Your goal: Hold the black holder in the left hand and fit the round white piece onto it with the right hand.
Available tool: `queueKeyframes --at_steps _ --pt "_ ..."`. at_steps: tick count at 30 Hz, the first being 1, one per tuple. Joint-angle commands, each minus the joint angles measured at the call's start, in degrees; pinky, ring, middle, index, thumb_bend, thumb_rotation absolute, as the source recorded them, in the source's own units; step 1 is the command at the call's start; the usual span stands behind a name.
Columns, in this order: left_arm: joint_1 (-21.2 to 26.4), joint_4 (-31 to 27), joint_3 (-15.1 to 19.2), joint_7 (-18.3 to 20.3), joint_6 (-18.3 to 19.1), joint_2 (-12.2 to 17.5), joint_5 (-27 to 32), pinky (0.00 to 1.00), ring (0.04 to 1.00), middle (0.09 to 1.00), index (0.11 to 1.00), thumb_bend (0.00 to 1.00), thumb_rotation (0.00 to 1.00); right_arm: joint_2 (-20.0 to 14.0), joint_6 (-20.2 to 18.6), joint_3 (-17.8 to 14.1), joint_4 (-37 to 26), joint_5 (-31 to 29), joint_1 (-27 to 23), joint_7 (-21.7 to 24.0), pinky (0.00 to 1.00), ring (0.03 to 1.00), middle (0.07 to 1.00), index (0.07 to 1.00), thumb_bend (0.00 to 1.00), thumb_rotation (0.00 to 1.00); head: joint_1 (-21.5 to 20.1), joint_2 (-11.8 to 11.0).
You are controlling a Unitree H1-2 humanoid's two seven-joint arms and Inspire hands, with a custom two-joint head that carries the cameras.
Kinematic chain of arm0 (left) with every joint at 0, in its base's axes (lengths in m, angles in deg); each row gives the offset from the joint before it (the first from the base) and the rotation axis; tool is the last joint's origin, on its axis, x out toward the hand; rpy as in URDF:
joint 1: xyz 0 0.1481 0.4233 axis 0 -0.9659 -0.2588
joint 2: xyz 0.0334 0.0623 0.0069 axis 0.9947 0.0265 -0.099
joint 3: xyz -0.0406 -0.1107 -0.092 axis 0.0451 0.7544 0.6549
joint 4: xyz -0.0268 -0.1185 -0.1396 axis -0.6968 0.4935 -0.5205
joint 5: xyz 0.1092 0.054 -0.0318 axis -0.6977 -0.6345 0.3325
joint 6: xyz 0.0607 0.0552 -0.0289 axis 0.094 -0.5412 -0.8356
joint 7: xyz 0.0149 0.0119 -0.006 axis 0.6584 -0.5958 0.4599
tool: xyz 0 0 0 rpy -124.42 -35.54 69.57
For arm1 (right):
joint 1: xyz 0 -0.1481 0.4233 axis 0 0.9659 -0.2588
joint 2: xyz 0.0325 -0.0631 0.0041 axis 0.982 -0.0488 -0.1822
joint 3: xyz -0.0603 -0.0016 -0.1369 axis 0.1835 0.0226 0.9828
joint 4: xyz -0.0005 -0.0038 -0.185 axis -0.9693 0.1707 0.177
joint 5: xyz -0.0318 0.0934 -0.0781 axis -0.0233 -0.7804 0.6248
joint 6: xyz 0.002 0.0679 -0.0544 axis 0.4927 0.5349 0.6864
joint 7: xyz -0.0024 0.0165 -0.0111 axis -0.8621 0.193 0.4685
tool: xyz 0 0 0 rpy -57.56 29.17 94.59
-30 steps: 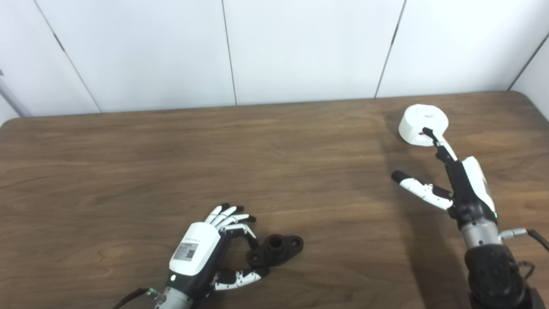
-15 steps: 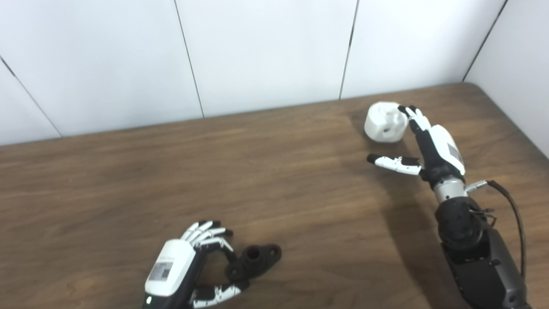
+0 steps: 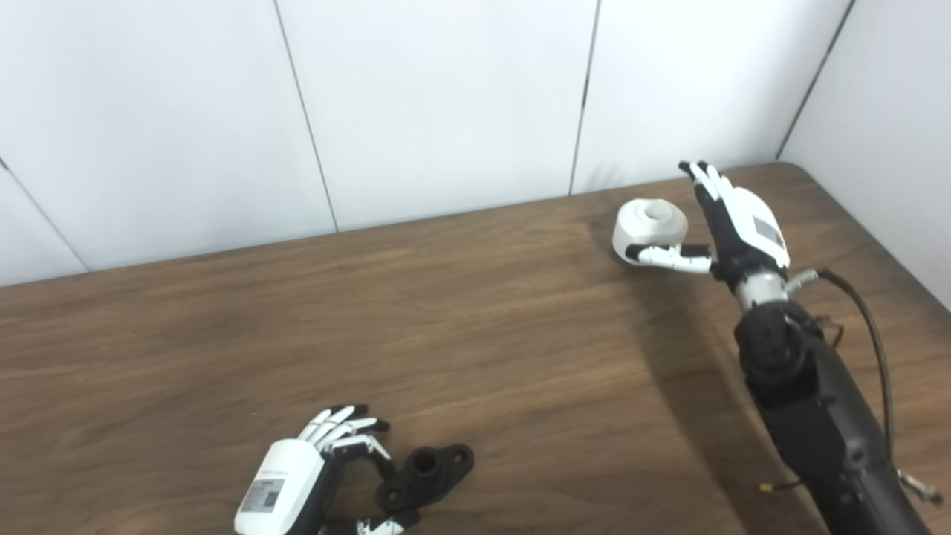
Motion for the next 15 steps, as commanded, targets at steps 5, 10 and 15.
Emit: queueKeyframes --at_steps 5,10,15 --pt "-1.9 5.6 0.0 0.9 2.3 1.1 -2.3 0.93 0.889 0.785 0.489 0.51 0.04 -3.9 -1.3 1.2 1.8 0.3 -4.9 1.9 0.92 1.0 1.0 0.961 0.75 0.46 -0.1 0.0" --pt "-2.1 5.0 -0.1 1.1 2.5 1.0 -2.7 0.93 0.887 0.787 0.489 0.51 0.04 -5.7 -2.7 2.2 3.8 0.0 -6.8 4.9 0.95 1.0 0.997 0.94 0.76 0.39 0.2 0.2" --pt "-2.2 4.6 -0.1 0.8 2.4 0.8 -2.9 0.91 0.878 0.781 0.489 0.51 0.04 -7.3 -2.8 3.3 5.2 0.0 -8.0 6.9 0.95 1.0 0.975 0.89 0.81 0.34 0.4 0.3"
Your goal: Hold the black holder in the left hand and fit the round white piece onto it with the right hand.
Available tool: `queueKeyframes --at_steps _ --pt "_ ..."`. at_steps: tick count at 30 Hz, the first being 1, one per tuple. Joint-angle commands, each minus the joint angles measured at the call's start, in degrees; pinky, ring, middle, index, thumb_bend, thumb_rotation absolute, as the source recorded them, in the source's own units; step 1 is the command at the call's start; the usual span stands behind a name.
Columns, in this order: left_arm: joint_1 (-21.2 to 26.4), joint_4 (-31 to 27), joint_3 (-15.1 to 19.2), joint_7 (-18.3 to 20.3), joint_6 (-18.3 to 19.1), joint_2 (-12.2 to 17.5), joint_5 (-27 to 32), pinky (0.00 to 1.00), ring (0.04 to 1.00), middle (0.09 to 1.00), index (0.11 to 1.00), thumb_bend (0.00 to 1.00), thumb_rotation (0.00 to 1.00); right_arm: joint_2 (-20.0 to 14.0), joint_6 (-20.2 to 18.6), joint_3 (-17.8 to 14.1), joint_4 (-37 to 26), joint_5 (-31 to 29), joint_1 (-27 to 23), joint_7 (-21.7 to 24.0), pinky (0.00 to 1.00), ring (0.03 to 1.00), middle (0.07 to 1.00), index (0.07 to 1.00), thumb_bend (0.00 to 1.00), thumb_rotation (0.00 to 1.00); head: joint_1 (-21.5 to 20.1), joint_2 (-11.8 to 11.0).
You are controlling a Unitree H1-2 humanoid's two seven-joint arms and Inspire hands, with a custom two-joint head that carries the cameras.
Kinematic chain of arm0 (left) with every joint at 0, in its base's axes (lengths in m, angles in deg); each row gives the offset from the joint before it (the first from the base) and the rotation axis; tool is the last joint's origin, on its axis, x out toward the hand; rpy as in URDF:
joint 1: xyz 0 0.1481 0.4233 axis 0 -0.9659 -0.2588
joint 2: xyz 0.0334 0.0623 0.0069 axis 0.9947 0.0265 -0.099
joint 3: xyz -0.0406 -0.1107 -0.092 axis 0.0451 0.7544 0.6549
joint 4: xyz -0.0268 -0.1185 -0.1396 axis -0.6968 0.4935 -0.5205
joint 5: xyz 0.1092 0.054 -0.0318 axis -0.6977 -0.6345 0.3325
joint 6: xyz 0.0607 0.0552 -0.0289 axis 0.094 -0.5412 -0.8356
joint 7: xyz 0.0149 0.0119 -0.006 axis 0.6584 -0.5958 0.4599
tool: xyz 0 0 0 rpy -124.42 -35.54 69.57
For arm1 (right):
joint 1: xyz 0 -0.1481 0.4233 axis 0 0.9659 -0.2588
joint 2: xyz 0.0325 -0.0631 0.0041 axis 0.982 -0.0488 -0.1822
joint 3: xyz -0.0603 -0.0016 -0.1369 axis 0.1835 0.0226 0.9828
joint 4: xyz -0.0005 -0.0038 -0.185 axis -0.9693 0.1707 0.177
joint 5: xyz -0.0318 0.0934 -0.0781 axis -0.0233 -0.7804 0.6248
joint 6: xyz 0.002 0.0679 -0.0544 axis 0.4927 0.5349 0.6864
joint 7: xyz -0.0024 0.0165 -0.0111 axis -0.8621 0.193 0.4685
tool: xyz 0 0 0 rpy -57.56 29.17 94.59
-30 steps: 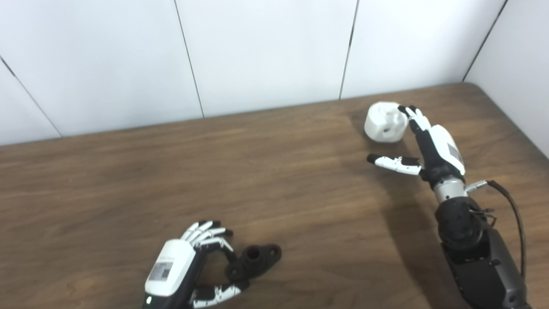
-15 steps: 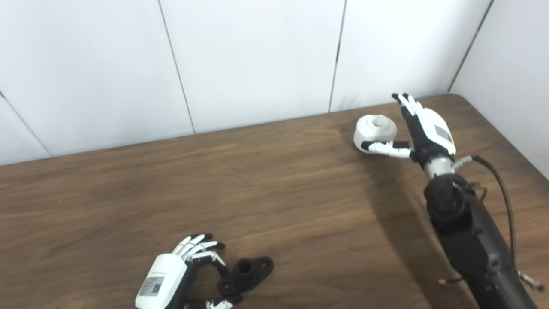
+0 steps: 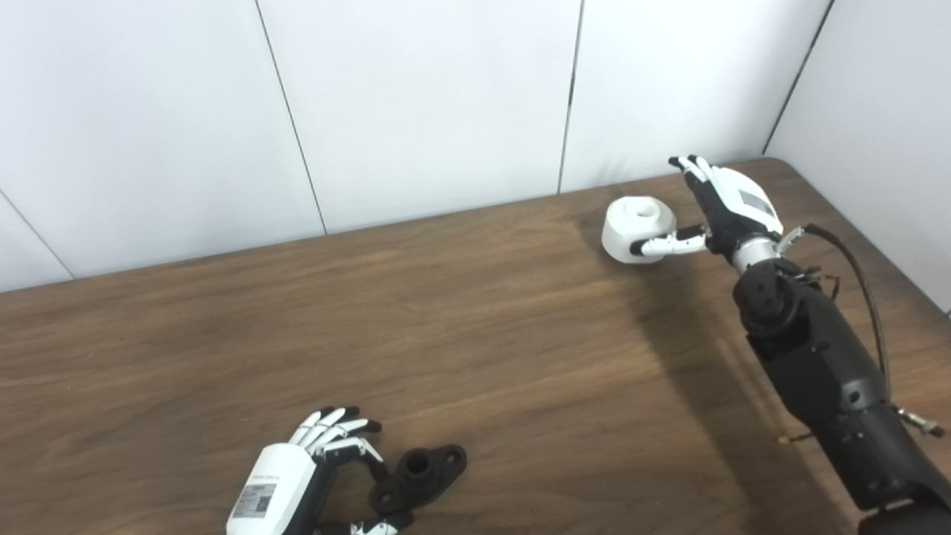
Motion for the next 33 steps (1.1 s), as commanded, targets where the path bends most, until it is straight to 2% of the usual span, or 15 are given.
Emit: queueKeyframes --at_steps 1,9,19,33 --pt "-2.2 4.6 -0.1 0.7 2.4 0.8 -2.8 0.91 0.879 0.781 0.489 0.51 0.04 -2.7 0.6 0.1 -0.8 -0.1 -3.3 0.5 0.95 1.0 0.97 0.88 0.82 0.33 0.0 0.1" --pt "-2.2 3.7 -0.1 1.3 2.9 0.3 -2.6 0.91 0.876 0.779 0.489 0.51 0.04 -4.9 -0.8 2.4 -0.4 0.4 -5.2 4.0 0.93 0.996 0.949 0.842 0.89 0.29 0.4 0.0" --pt "-2.2 2.6 0.1 1.8 3.6 -0.3 -2.8 0.9 0.868 0.769 0.489 0.51 0.04 -5.6 1.6 4.2 2.7 0.2 -8.0 3.3 0.9 0.977 0.936 0.826 0.86 0.28 0.6 -0.1" --pt "-2.6 1.2 0.2 2.4 4.0 -1.0 -3.1 0.88 0.859 0.762 0.488 0.51 0.04 -5.3 2.4 6.0 5.6 -0.3 -11.5 3.6 0.88 0.967 0.917 0.784 0.83 0.26 1.1 0.1"
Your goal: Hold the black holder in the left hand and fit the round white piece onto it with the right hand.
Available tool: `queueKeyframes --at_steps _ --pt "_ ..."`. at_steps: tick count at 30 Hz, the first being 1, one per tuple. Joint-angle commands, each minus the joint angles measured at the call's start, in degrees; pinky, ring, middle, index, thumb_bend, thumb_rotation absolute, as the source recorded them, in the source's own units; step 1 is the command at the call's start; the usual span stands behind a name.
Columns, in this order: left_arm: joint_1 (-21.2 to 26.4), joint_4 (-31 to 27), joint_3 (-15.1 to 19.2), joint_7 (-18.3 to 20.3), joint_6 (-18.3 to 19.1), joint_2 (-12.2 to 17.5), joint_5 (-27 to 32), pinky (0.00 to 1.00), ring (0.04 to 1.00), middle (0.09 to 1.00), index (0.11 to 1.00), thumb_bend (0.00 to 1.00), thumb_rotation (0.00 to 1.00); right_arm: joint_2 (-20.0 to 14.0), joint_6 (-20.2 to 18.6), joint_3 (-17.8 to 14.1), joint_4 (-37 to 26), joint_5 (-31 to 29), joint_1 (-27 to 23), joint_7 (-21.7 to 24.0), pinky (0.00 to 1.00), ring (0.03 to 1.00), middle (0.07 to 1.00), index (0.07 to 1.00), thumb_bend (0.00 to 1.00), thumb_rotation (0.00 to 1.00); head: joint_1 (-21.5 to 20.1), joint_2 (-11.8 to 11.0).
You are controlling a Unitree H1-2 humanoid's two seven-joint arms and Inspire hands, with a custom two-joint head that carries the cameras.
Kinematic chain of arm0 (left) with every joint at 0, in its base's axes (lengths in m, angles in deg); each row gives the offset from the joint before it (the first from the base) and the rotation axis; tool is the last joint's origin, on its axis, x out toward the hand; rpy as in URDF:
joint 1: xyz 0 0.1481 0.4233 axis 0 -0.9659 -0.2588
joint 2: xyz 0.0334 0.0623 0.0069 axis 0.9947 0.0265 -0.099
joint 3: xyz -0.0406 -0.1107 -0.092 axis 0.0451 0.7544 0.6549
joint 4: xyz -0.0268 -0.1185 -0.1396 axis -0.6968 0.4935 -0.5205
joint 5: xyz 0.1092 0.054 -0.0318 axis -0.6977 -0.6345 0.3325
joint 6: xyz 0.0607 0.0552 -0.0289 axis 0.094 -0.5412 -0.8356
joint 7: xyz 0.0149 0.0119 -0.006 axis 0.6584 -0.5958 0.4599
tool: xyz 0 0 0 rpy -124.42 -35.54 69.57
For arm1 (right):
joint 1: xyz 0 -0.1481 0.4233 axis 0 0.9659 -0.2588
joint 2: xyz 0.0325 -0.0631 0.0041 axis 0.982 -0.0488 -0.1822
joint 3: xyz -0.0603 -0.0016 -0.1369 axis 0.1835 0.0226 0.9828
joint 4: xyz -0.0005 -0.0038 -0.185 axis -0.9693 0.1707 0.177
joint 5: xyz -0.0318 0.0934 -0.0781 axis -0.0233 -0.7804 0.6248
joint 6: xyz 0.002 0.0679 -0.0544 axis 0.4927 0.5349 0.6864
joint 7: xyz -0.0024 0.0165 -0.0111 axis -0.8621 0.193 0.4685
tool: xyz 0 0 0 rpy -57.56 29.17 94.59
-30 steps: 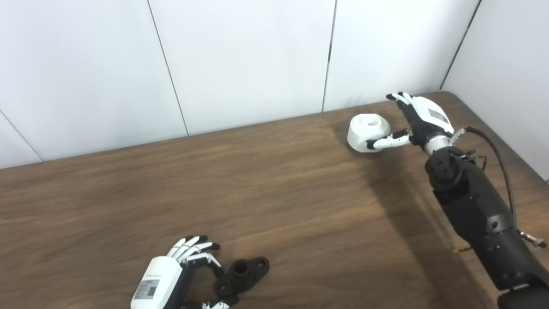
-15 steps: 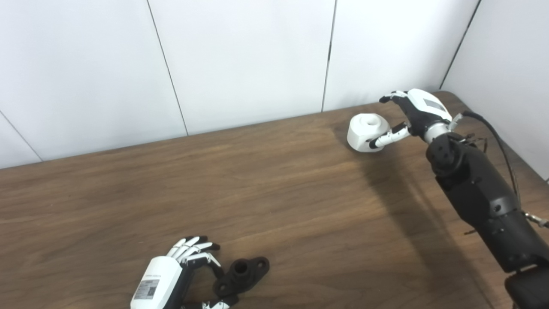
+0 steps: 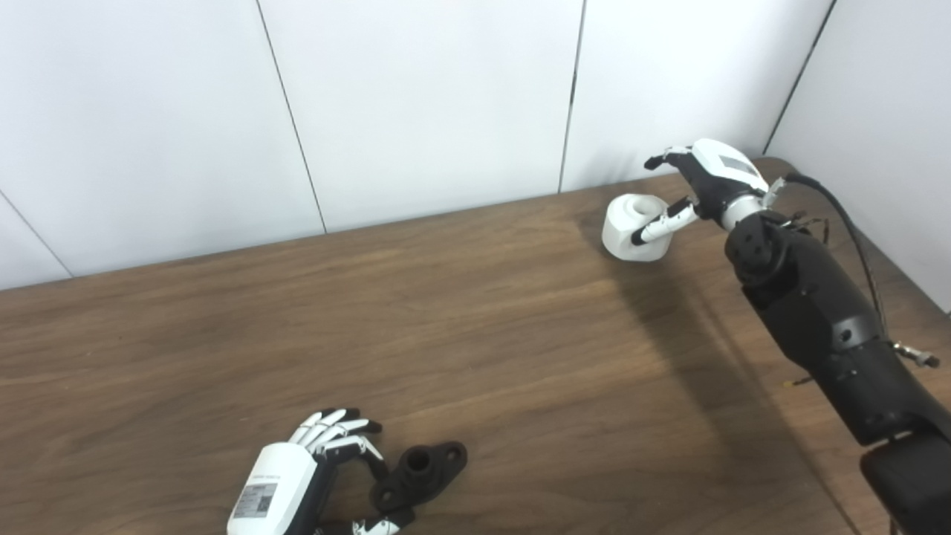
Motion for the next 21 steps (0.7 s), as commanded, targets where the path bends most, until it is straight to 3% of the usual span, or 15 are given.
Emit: queueKeyframes --at_steps 1,8,21 --pt "-2.0 2.5 -0.3 1.9 2.8 0.1 -1.8 0.88 0.859 0.762 0.488 0.51 0.04 -1.9 1.6 -0.5 -0.5 -0.2 -3.5 -0.7 0.88 0.965 0.914 0.775 0.83 0.25 0.1 0.1" --pt "-2.0 1.8 -0.2 2.1 3.1 -0.2 -1.9 0.87 0.855 0.757 0.488 0.51 0.04 -2.1 1.2 0.1 -0.6 -0.1 -3.9 0.2 0.86 0.949 0.895 0.723 0.84 0.23 0.3 0.3" --pt "-2.1 0.5 0.1 2.9 3.6 -0.6 -2.3 0.85 0.843 0.753 0.487 0.51 0.04 -3.7 -0.6 1.5 -1.9 0.9 -4.2 4.1 0.84 0.948 0.897 0.711 0.84 0.26 0.6 0.7"
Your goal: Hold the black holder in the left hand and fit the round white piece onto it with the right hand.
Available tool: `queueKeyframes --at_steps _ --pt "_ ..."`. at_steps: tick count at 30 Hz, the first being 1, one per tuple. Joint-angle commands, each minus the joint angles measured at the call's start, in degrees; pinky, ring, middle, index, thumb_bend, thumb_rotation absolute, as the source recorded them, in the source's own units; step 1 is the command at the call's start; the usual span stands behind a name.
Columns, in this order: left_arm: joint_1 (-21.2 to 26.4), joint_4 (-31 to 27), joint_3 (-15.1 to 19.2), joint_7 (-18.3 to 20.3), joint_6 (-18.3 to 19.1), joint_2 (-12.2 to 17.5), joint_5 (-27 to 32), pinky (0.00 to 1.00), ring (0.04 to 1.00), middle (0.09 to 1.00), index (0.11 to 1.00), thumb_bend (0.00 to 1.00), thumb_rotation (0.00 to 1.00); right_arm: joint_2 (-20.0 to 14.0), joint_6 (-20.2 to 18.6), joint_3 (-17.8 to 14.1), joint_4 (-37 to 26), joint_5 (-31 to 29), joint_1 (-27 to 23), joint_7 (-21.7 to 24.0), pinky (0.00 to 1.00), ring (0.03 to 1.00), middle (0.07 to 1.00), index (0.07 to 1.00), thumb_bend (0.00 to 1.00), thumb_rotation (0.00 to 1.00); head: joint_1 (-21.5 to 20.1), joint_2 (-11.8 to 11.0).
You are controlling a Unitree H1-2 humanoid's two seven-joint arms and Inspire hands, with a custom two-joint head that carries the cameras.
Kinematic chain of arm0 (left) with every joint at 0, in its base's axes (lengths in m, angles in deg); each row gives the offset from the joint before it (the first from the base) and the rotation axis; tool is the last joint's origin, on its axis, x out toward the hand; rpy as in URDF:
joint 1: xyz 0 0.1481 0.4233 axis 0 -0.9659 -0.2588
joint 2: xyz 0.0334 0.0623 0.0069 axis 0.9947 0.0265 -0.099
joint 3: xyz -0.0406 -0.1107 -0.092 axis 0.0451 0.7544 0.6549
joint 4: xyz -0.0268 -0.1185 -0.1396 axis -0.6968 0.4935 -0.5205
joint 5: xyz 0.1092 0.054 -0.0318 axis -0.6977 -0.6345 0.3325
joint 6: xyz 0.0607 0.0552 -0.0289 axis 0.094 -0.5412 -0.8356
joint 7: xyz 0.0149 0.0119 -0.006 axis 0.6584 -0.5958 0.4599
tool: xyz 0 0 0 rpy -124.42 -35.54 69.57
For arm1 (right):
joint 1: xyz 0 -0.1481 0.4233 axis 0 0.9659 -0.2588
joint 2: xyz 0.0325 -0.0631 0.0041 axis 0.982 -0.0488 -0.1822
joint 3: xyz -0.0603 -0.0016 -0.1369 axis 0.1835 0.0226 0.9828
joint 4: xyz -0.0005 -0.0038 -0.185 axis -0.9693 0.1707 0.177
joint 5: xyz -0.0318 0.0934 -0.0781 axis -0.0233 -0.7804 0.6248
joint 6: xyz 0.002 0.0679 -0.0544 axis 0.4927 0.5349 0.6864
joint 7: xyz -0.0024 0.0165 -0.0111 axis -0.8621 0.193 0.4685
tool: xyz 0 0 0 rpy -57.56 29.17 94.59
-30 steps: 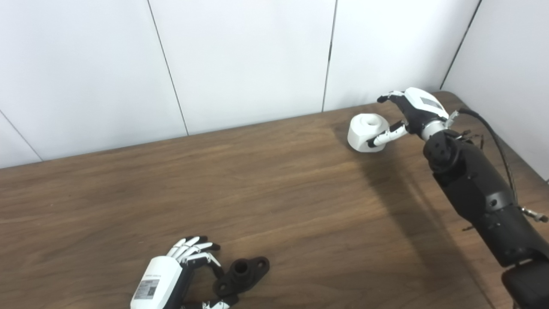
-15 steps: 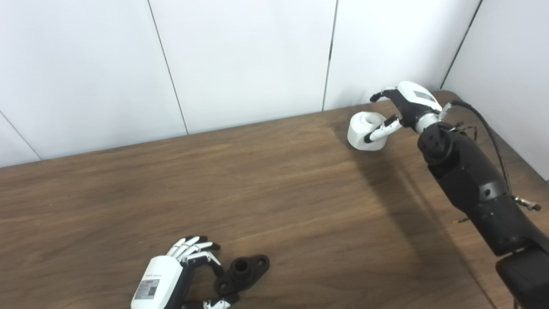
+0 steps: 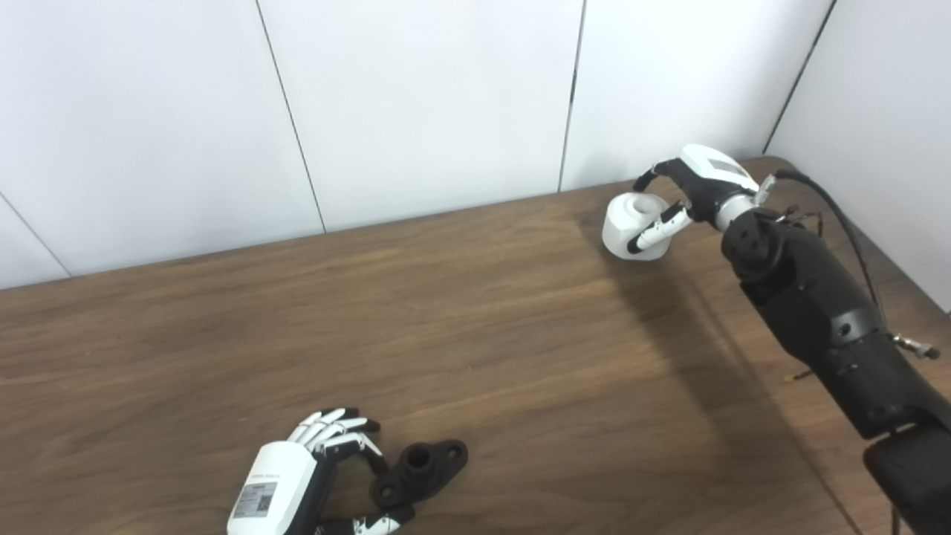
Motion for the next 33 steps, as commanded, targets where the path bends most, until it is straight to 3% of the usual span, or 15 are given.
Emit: queueKeyframes --at_steps 1,33 --pt "-1.7 1.2 -0.3 2.9 3.1 0.5 -1.4 0.84 0.843 0.753 0.487 0.51 0.04 -2.0 0.3 -0.3 -1.4 0.7 -3.3 -0.4 0.84 0.948 0.896 0.709 0.84 0.26 0.1 0.0" --pt "-1.6 1.5 0.1 2.4 2.9 0.0 -1.9 0.85 0.846 0.754 0.488 0.51 0.04 -2.8 1.3 0.2 -1.7 1.3 -2.9 0.4 0.81 0.923 0.866 0.657 0.82 0.23 0.7 0.6"
